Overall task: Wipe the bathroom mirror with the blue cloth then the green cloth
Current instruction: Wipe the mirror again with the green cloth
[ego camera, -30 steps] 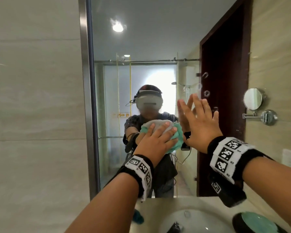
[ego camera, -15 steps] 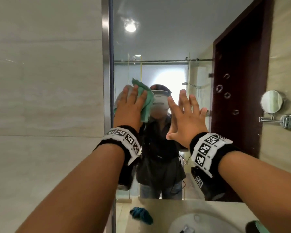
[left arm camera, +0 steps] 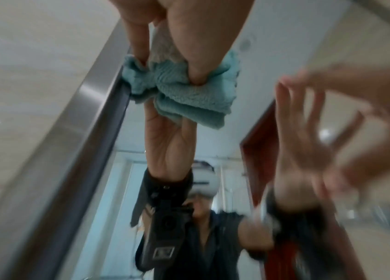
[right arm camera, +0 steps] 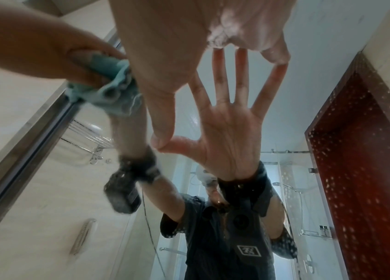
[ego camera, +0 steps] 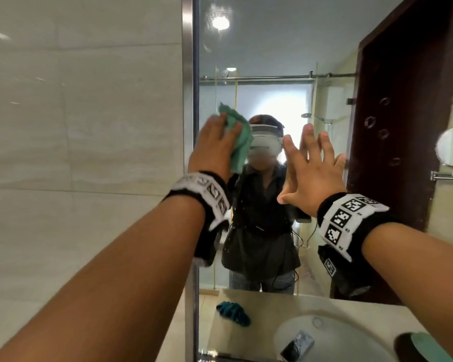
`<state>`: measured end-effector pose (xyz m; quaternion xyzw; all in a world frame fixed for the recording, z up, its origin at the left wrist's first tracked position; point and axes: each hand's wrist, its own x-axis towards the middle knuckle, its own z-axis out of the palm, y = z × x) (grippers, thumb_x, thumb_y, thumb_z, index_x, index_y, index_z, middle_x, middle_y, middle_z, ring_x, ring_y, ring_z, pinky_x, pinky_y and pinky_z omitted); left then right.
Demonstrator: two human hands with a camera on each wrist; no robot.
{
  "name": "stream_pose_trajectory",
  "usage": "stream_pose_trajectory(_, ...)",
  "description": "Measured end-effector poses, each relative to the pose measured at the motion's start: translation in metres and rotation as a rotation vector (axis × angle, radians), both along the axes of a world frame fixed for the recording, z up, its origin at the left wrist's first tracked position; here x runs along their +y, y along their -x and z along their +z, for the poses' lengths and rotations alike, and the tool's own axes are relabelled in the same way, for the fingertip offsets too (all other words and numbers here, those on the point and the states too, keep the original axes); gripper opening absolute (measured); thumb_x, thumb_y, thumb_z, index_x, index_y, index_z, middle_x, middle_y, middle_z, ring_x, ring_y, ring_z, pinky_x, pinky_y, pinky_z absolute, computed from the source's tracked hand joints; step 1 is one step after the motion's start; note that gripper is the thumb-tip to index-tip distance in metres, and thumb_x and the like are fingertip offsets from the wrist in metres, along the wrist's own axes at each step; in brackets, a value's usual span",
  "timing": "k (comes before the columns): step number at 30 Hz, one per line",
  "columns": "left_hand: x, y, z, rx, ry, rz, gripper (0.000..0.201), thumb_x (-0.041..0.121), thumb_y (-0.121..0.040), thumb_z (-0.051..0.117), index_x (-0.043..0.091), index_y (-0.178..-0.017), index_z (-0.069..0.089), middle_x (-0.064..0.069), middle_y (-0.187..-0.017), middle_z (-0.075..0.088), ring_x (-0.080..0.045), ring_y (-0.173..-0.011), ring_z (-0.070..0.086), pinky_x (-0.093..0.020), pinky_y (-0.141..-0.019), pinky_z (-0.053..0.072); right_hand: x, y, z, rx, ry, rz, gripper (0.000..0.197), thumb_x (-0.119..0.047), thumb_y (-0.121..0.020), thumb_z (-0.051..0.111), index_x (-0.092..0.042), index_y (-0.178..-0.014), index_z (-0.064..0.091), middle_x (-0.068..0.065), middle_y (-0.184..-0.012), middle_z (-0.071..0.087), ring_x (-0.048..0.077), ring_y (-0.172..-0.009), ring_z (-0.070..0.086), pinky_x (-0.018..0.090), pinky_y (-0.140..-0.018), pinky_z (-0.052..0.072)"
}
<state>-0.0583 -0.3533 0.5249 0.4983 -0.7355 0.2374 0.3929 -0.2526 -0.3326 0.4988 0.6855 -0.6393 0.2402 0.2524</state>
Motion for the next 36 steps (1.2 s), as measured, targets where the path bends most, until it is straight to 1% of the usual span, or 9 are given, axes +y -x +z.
stream_pose_trajectory(2,0.001,0.001,0.023,0.095,0.016,0.009,0.072,0.004,-0.084,0.058,0.024,-0.147,0.030,-0.010,-0.154,0.013,-0.034,-0.137,0.024,-0.043,-0.108,0.034,-0.002,0.001,0.000,0.008,-0.001,-0.002,0.121,-0.052,-0.068,0.075,-0.035,-0.145,-0.017,0.000,-0.147,-0.038,0.029,-0.138,-0.027,0.062,-0.109,0.003)
stream_pose_trajectory(5,-0.003,0.002,0.023,0.064,0.073,0.015,0.070,0.004,-0.083,0.059,0.021,-0.146,0.032,-0.012,-0.151,0.022,-0.032,-0.136,0.024,-0.042,-0.108,0.034,-0.003,0.001,-0.001,0.014,0.012,-0.004,0.122,-0.052,-0.067,0.075,-0.035,-0.145,-0.016,0.000,-0.147,-0.038,0.030,-0.138,-0.027,0.062,-0.109,0.003)
stream_pose_trajectory(9,-0.008,0.002,-0.020,-0.093,0.077,0.022,0.074,0.019,-0.086,0.063,0.022,-0.149,0.024,-0.009,-0.156,0.015,-0.029,-0.144,0.009,-0.041,-0.116,0.015,-0.005,0.001,-0.001,0.012,0.011,-0.008,0.124,-0.052,-0.066,0.077,-0.035,-0.145,-0.017,-0.001,-0.147,-0.038,0.029,-0.138,-0.027,0.062,-0.108,0.002)
stream_pose_trajectory(13,-0.009,0.009,-0.075,-0.175,0.075,-0.005,0.078,0.014,-0.081,0.071,0.019,-0.147,0.029,-0.013,-0.156,0.015,-0.036,-0.141,0.010,-0.053,-0.112,0.022,-0.005,0.001,-0.003,-0.001,0.016,0.003,0.126,-0.052,-0.064,0.078,-0.036,-0.145,-0.018,-0.001,-0.148,-0.037,0.029,-0.138,-0.028,0.063,-0.109,0.001)
stream_pose_trajectory(18,0.000,0.015,-0.129,-0.434,-0.172,0.102,0.079,0.014,-0.095,0.047,0.022,-0.150,-0.009,-0.001,-0.157,-0.019,-0.036,-0.143,-0.012,-0.054,-0.116,0.010,-0.003,0.000,-0.005,-0.001,0.040,-0.007,0.122,-0.052,-0.068,0.075,-0.033,-0.146,-0.017,0.001,-0.150,-0.034,0.029,-0.139,-0.025,0.062,-0.110,0.002)
stream_pose_trajectory(24,0.006,0.007,-0.164,-0.496,-0.234,0.110,0.075,0.013,-0.095,0.045,0.021,-0.151,-0.004,-0.003,-0.158,-0.011,-0.032,-0.145,-0.007,-0.049,-0.116,0.013,0.010,-0.001,-0.069,0.136,0.187,0.074,0.097,-0.049,-0.078,0.064,-0.032,-0.148,-0.001,0.004,-0.156,-0.015,0.029,-0.143,-0.004,0.053,-0.113,0.004)
stream_pose_trajectory(27,0.006,-0.001,-0.140,-0.390,-0.143,0.090,0.080,0.016,-0.088,0.059,0.022,-0.151,0.010,-0.003,-0.159,0.000,-0.030,-0.145,0.001,-0.047,-0.117,0.017,0.010,0.004,-0.102,0.127,0.088,0.066,0.096,-0.046,-0.078,0.064,-0.036,-0.148,-0.001,0.001,-0.155,-0.019,0.025,-0.142,-0.008,0.054,-0.113,0.005)
stream_pose_trajectory(31,0.001,-0.003,-0.117,-0.089,-0.095,0.134,0.077,0.013,-0.088,0.061,0.017,-0.150,0.015,-0.006,-0.155,0.008,-0.033,-0.142,0.007,-0.043,-0.102,0.040,0.003,0.002,-0.127,0.113,-0.005,0.037,0.102,-0.051,-0.077,0.064,-0.038,-0.146,-0.010,0.000,-0.152,-0.029,0.025,-0.141,-0.018,0.058,-0.112,0.002)
stream_pose_trajectory(36,-0.011,0.002,-0.141,-0.116,0.073,0.123,0.066,0.026,-0.089,0.055,0.010,-0.147,0.027,-0.012,-0.147,0.031,-0.041,-0.133,0.024,-0.047,-0.101,0.040,-0.008,-0.003,-0.137,0.119,0.013,-0.011,0.110,-0.056,-0.076,0.064,-0.034,-0.145,-0.019,0.004,-0.151,-0.032,0.029,-0.139,-0.025,0.062,-0.109,-0.002)
